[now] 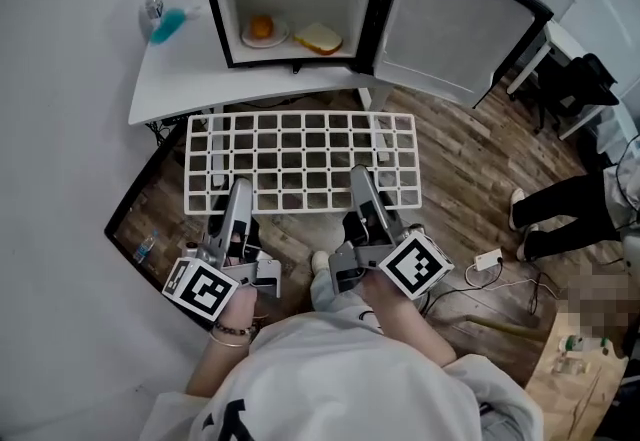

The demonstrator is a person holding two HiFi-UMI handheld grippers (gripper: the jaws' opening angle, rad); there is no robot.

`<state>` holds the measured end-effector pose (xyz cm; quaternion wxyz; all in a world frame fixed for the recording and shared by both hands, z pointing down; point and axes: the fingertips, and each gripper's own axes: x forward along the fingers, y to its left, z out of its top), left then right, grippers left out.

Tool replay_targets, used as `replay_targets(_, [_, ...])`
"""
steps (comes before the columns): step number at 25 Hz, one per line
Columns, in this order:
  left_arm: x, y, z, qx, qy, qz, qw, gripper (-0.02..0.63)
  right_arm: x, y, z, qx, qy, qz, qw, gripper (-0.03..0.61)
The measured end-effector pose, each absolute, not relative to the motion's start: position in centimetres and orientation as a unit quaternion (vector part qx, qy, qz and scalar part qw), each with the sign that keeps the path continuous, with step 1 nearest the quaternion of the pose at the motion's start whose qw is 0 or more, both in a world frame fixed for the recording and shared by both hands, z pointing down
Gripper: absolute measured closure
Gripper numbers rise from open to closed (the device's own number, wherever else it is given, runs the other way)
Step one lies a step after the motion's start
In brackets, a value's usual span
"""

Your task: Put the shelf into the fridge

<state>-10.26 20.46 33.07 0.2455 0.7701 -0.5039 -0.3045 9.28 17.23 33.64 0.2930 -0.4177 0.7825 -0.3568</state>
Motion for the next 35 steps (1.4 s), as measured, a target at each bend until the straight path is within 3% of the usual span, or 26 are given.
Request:
replay_targets(16, [-10.0,4.6,31.7,0.757,-0.523,-0.323,0.221,0.514,9.4,0.4,32.0,-0.39,0.8,-0.355,0.286,0.479])
replay_targets(35, [-11.5,0.5,32.2,0.736,-0.549,-0.33,0.221,0.514,7.8,-4.6,32.9,-0.368,0.803,-0.379,0.276,0.479])
